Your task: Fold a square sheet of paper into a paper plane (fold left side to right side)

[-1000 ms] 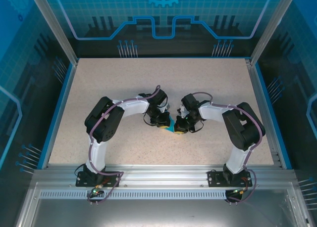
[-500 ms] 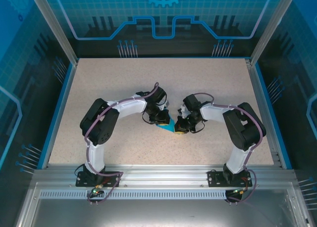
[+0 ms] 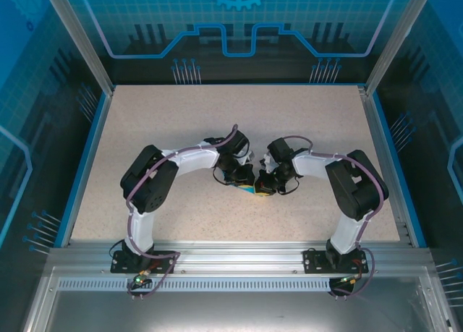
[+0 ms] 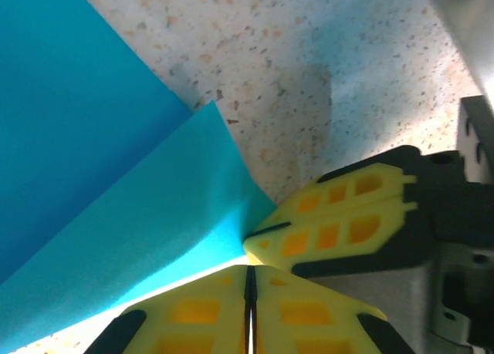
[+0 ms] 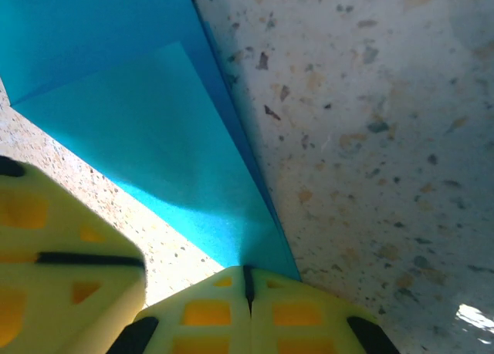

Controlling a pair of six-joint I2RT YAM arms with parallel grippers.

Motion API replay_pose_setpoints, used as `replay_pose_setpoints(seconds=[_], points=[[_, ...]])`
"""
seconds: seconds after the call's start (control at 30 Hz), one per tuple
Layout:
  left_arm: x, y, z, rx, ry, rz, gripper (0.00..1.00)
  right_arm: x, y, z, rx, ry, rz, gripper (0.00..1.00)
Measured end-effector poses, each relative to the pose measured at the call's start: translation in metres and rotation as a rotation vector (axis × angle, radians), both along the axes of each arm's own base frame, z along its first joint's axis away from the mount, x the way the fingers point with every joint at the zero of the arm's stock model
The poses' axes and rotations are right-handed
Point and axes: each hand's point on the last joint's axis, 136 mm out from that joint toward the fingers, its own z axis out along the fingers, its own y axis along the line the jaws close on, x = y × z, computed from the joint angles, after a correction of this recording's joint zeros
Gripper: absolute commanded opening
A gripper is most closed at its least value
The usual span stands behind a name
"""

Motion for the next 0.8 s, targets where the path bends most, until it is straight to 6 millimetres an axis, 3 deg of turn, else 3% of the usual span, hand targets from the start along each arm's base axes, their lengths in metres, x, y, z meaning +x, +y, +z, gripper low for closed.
replay_pose_setpoints(seconds=[0.8], points=[[-0.002,0.012,-0.025,0.051,0.053,0.021,0.11,0.000,-0.001,-0.001,-0.004,0.000,-0.001,0.00]])
